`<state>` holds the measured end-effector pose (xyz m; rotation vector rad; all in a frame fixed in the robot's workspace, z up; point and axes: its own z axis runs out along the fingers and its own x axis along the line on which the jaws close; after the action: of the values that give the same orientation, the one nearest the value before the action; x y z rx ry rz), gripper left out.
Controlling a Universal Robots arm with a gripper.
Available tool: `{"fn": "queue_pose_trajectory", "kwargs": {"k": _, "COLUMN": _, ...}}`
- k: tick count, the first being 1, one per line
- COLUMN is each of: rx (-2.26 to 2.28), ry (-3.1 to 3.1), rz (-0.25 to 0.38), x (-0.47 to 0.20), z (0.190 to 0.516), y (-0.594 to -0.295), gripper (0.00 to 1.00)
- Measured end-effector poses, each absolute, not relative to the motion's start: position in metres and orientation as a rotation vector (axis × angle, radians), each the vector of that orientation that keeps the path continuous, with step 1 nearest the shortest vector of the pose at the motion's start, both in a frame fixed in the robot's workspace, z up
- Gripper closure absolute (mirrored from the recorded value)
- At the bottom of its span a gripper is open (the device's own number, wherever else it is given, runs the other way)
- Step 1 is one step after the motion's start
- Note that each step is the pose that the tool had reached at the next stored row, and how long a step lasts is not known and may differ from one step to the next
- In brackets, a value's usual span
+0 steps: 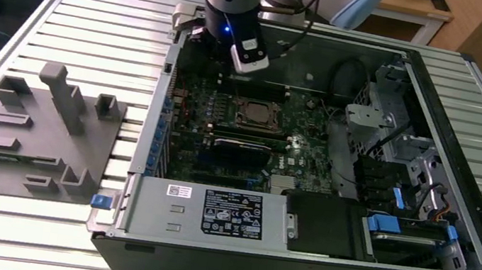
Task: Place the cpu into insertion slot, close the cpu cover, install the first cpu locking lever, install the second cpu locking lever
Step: 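Install the first cpu locking lever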
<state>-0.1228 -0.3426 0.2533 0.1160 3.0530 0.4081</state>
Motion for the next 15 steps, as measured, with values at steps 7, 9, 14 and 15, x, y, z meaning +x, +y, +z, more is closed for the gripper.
{"fn": "queue_pose_trajectory", "kwargs": {"k": 7, "rx": 0.117, "ry": 3.057, "rz": 0.408, "x": -0.108, "z": 0.253, "y": -0.343, "gripper": 0.89}}
{"fn": "queue_pose_trajectory", "kwargs": {"k": 9, "rx": 0.117, "ry": 3.058, "rz": 0.409, "x": -0.104, "z": 0.253, "y": -0.343, "gripper": 0.89}}
{"fn": "queue_pose_trajectory", "kwargs": {"k": 14, "rx": 0.118, "ry": 3.063, "rz": 0.409, "x": -0.091, "z": 0.253, "y": -0.343, "gripper": 0.89}}
{"fn": "queue_pose_trajectory", "kwargs": {"k": 15, "rx": 0.119, "ry": 3.063, "rz": 0.409, "x": -0.089, "z": 0.253, "y": -0.343, "gripper": 0.89}}
